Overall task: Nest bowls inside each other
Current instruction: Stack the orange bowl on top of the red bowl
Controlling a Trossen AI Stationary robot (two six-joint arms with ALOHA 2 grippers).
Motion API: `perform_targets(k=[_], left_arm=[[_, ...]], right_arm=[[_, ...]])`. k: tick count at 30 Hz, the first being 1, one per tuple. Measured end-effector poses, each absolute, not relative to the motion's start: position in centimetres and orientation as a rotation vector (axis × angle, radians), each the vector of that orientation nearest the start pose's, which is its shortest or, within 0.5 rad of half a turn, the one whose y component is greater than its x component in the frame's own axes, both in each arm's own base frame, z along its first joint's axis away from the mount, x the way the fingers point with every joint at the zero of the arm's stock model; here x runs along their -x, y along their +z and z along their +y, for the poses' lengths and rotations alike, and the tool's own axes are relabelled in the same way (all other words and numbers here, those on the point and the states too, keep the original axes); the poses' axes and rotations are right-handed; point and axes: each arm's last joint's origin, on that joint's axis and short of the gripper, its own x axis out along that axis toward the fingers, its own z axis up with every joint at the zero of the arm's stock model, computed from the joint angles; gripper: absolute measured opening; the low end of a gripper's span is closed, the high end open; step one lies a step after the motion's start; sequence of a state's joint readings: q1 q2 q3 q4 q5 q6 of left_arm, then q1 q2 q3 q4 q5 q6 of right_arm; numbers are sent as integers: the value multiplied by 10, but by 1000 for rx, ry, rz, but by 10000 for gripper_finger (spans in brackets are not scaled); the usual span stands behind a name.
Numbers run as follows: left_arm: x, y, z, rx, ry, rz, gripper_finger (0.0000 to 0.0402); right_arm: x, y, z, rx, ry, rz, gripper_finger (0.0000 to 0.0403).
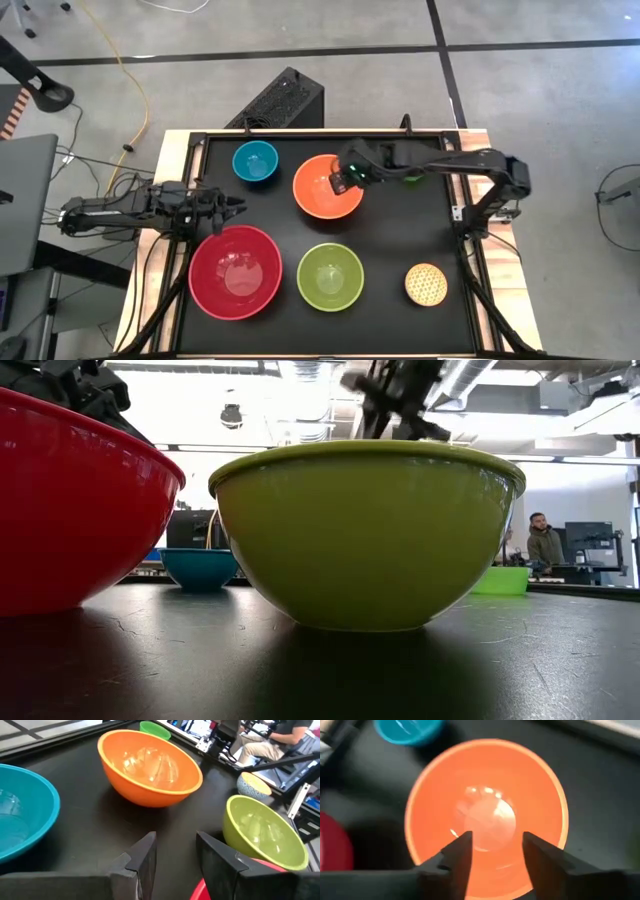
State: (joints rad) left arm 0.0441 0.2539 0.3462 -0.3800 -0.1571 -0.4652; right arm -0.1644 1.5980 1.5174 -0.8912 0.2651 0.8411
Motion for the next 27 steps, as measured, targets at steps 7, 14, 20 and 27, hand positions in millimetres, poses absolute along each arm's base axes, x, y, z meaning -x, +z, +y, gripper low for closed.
perform_targets(k=[7, 14, 20, 27], left_arm=[[-95, 225, 9, 443, 268, 235, 128], [-94, 224, 10, 500, 331, 226, 128], [-94, 224, 11, 535, 364, 210, 128], [-85, 228, 17, 549, 534, 92, 128]], right_arm=[[-333, 288, -111, -770, -907, 893, 284], [-340, 261, -134, -682, -902, 1017, 290], [-345, 240, -144, -674, -847, 1106, 290], [-347, 229, -151, -701, -802, 1146, 243]])
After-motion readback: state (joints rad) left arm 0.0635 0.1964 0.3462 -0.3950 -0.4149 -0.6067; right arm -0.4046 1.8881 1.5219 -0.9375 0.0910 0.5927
